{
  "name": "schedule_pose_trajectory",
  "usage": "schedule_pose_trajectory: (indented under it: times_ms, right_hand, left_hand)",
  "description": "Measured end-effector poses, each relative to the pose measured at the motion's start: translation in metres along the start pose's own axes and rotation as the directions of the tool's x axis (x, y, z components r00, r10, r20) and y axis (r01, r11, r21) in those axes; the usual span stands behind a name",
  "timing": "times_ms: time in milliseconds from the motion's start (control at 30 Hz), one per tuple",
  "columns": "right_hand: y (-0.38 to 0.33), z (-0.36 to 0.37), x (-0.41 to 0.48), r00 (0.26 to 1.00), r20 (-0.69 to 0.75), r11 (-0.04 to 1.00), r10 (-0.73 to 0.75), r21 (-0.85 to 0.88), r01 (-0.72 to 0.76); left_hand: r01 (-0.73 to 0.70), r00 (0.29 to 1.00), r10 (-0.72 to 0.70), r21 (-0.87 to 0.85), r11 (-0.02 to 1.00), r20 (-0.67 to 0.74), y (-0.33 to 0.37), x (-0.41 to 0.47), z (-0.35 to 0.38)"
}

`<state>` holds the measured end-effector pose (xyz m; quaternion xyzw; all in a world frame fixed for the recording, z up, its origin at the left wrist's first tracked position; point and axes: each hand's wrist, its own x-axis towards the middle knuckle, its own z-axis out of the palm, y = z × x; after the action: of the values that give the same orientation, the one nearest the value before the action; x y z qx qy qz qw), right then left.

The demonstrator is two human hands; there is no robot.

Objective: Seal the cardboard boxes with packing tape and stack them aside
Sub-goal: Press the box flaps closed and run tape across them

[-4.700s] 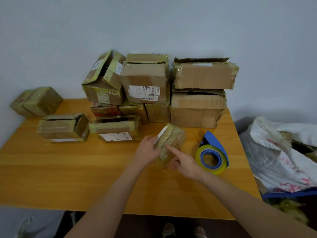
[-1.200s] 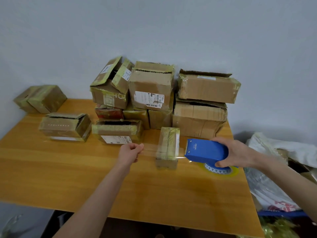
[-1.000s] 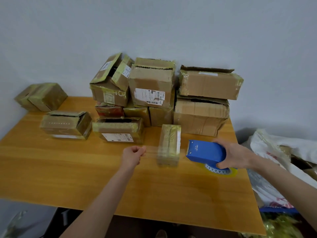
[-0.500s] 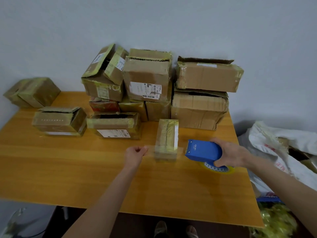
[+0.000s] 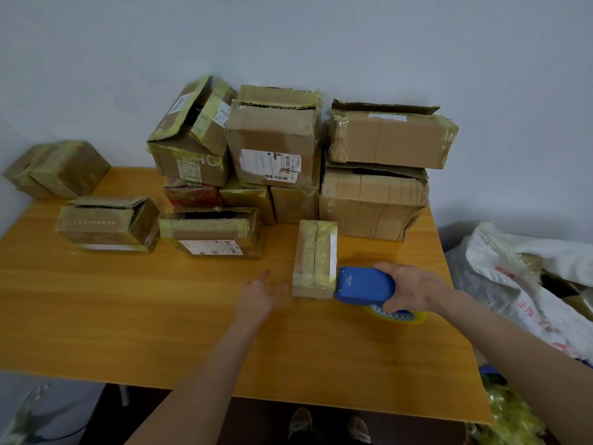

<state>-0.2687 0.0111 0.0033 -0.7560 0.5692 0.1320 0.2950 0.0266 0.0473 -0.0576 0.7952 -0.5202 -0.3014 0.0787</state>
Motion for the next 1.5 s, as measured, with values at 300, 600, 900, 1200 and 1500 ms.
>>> schedule_pose_trajectory:
  times_ms: [300, 600, 900, 1200, 1500]
  right_hand:
    - [0.005, 0.001, -0.004, 0.998, -0.041, 0.998, -0.053, -0.015, 0.053]
    - [0.018, -0.002, -0.019, 0.996, 0.073, 0.996, -0.058, -0.063, 0.063]
    - [-0.02, -0.002, 0.014, 0.995, 0.097, 0.97, 0.004, -0.241, 0.02]
    - [0.009, -0.031, 0.015, 0.992, 0.105, 0.936, 0.069, 0.338, -0.101]
    - [0.03, 0.038, 0.013, 0.908, 0.186, 0.086, 0.376, 0.968, -0.234]
  left_hand:
    - [-0.68, 0.703, 0.707, 0.364, 0.636, 0.078, 0.05, -0.049, 0.027]
    - [-0.633, 0.752, 0.62, 0.509, 0.583, 0.225, 0.046, -0.046, 0.024]
    - [-0.653, 0.732, 0.649, 0.484, 0.583, 0.207, 0.045, -0.044, 0.026]
    - [-0.663, 0.727, 0.657, 0.456, 0.594, 0.199, 0.042, -0.041, 0.025]
    - [-0.64, 0.752, 0.625, 0.461, 0.614, 0.212, 0.048, -0.043, 0.028]
